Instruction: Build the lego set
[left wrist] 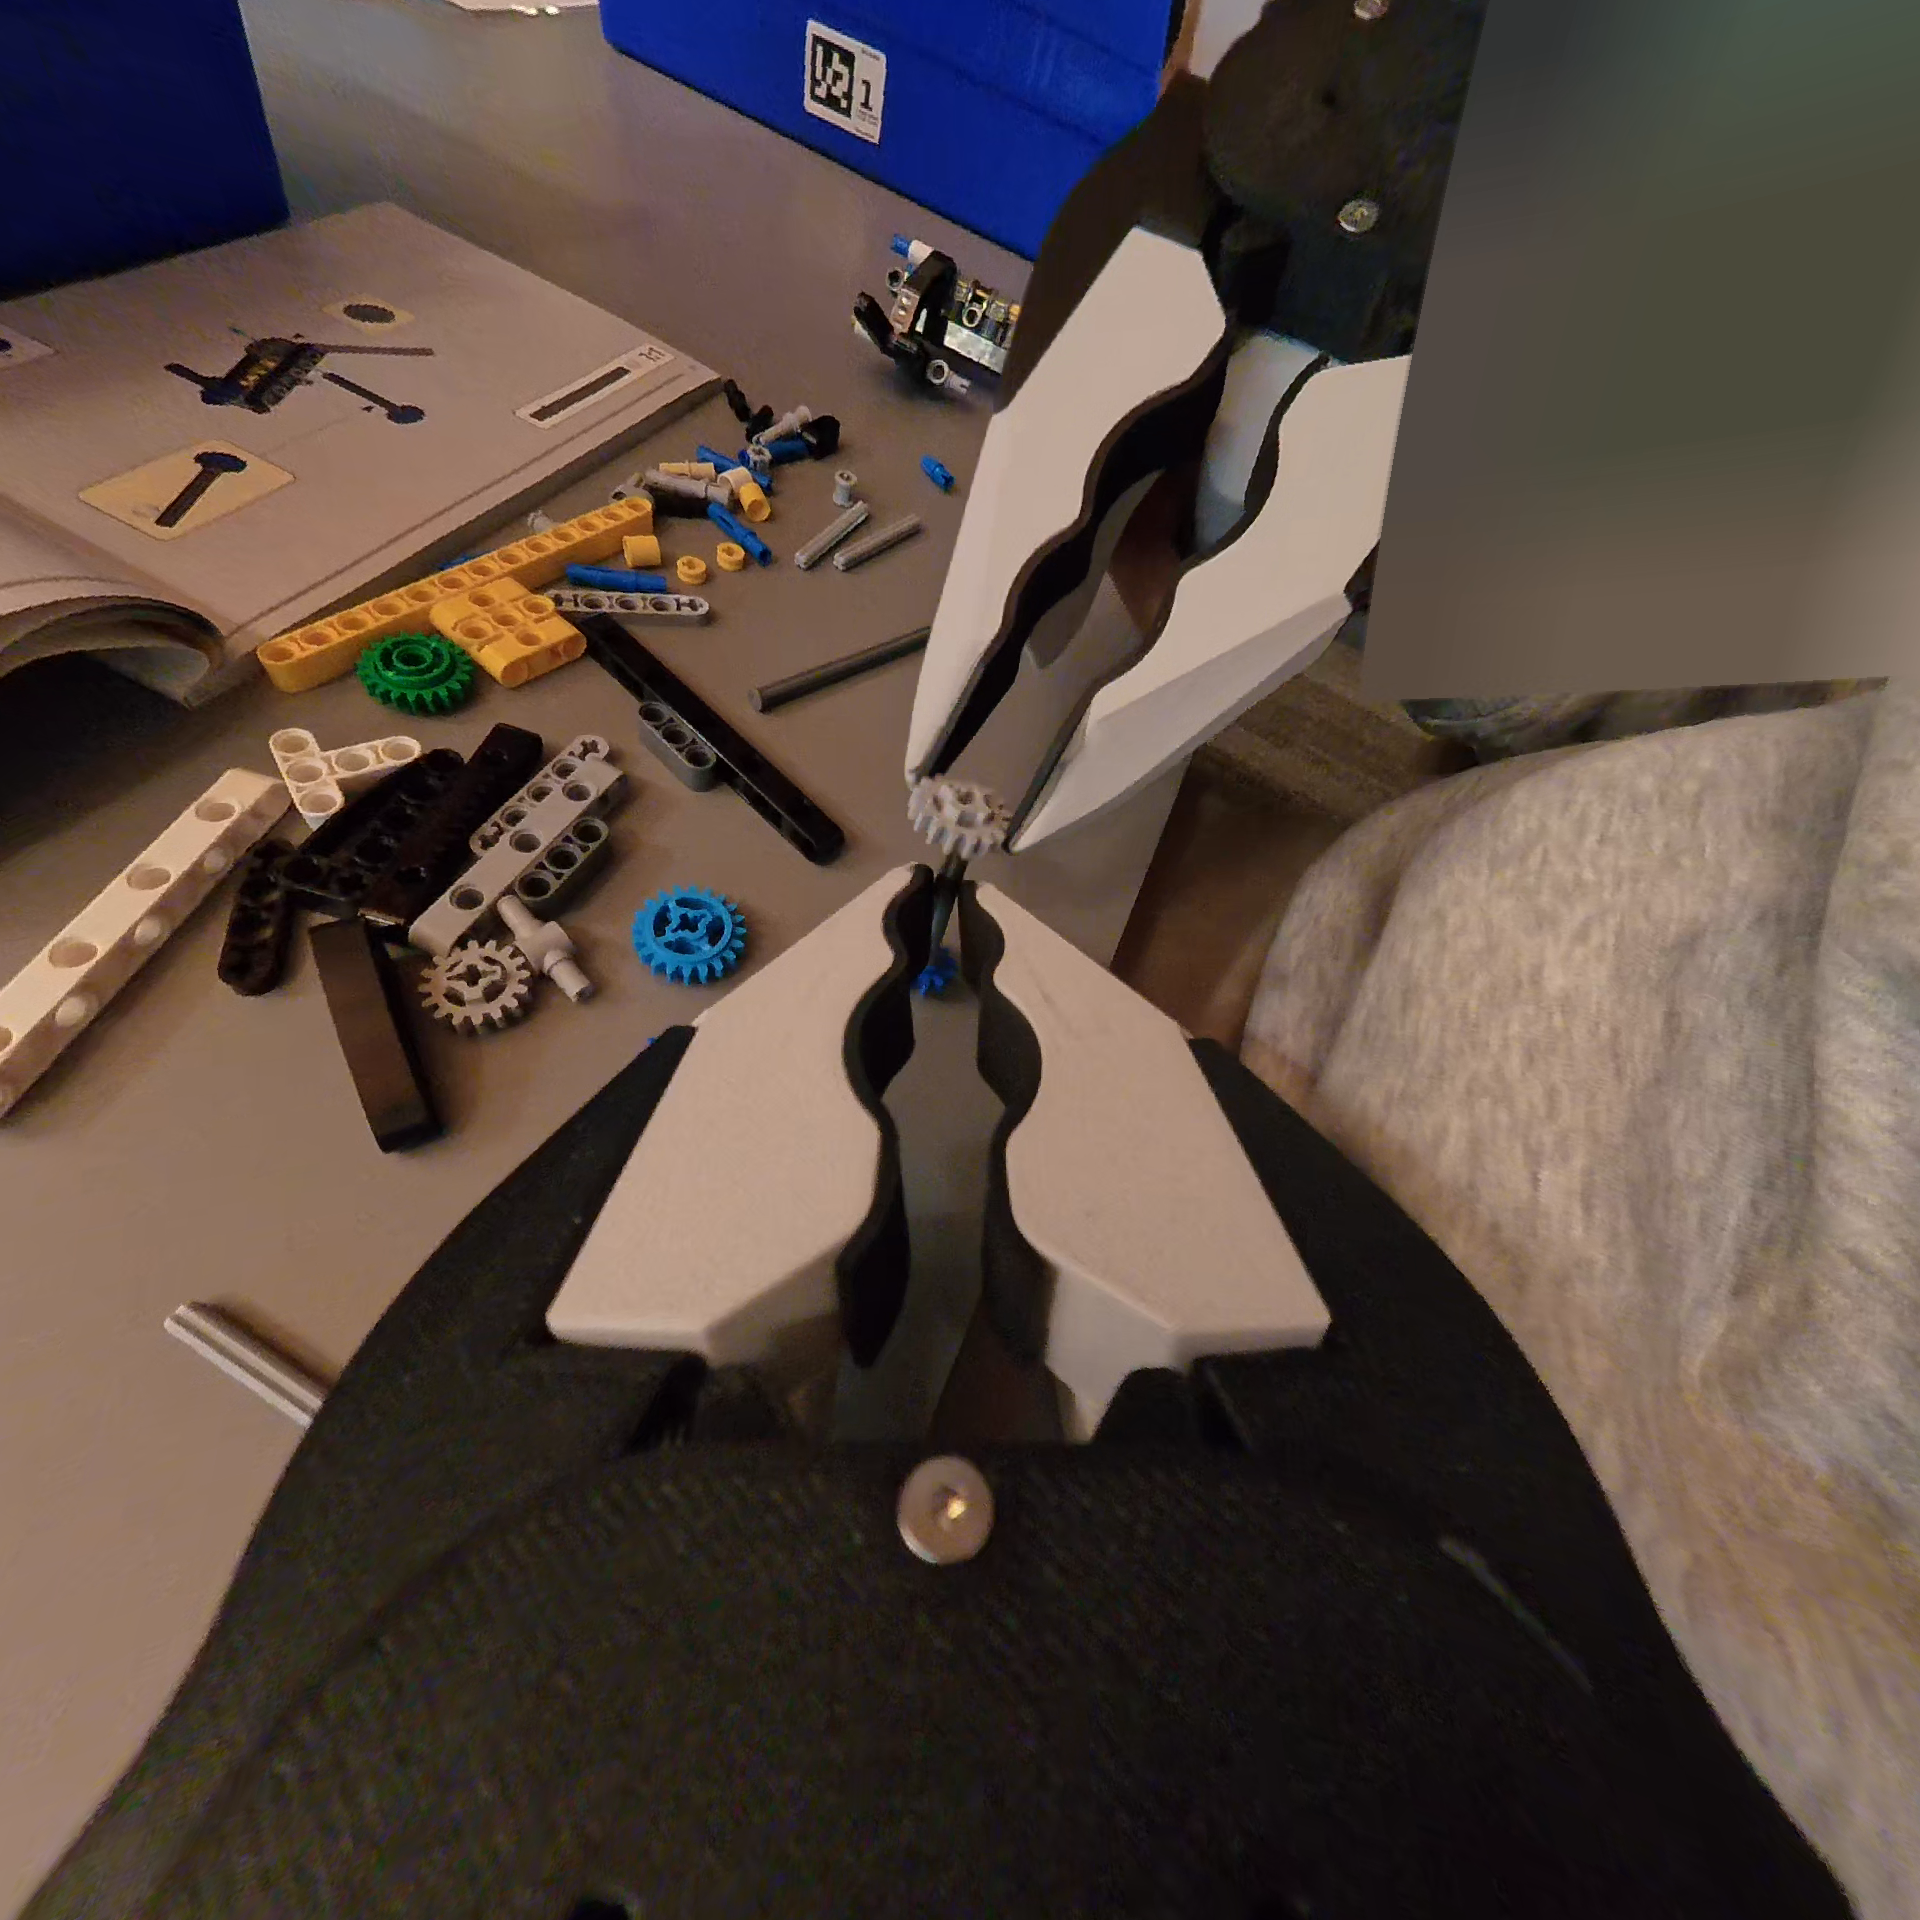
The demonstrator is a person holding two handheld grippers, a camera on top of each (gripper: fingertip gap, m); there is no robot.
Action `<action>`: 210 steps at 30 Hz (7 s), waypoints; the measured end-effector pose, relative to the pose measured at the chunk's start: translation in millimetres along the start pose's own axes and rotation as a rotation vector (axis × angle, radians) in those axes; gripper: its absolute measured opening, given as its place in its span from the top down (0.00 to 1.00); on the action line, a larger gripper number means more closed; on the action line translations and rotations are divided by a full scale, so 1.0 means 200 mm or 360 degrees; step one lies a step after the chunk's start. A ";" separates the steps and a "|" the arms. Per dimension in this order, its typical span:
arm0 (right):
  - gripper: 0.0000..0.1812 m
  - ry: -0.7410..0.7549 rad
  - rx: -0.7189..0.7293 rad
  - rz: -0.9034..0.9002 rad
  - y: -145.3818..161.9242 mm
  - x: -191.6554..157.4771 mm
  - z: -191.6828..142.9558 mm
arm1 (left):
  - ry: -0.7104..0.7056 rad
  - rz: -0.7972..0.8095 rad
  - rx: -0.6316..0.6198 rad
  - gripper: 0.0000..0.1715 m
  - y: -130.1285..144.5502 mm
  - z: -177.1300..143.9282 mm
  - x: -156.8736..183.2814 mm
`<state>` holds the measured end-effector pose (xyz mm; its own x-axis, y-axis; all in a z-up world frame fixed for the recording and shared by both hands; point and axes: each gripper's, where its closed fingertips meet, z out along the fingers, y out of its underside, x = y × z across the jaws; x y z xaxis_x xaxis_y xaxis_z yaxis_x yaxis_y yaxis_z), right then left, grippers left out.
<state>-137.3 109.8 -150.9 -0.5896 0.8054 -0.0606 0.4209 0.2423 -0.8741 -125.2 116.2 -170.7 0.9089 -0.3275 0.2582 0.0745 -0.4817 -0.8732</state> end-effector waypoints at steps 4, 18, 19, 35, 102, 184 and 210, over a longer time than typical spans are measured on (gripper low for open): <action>0.92 -0.0040 -0.0027 -0.0014 0.00 0.00 0.00 | 0.0000 -0.0002 0.0001 0.98 0.00 0.00 0.00; 0.92 0.0164 -0.0130 0.0196 0.04 0.02 -0.03 | -0.0211 0.0022 0.0010 0.98 0.04 0.02 -0.03; 0.92 0.0189 -0.0123 0.0227 0.05 0.03 -0.04 | -0.0231 0.0041 0.0025 0.98 0.04 0.02 -0.03; 0.92 0.0443 -0.0215 0.0496 0.26 0.14 -0.20 | -0.0174 -0.0026 0.0059 0.93 0.02 0.02 0.00; 0.88 0.0690 0.0120 0.0453 0.27 0.25 -0.32 | -0.0398 -0.0253 0.0129 1.00 -0.04 0.07 -0.05; 0.88 0.0988 0.0452 -0.0168 0.03 0.19 -0.42 | 0.0624 -0.1803 0.0845 0.98 -0.47 0.31 0.02; 0.87 0.0348 0.0772 0.0780 0.04 0.19 -0.42 | 0.0786 -0.1639 0.0923 0.98 -0.55 0.29 0.10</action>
<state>-97.9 187.9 -119.9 -0.2387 0.8620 -0.4471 0.2182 -0.4010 -0.8897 -91.8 209.9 -94.3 0.0867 -0.3421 0.9357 0.9298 -0.3093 -0.1993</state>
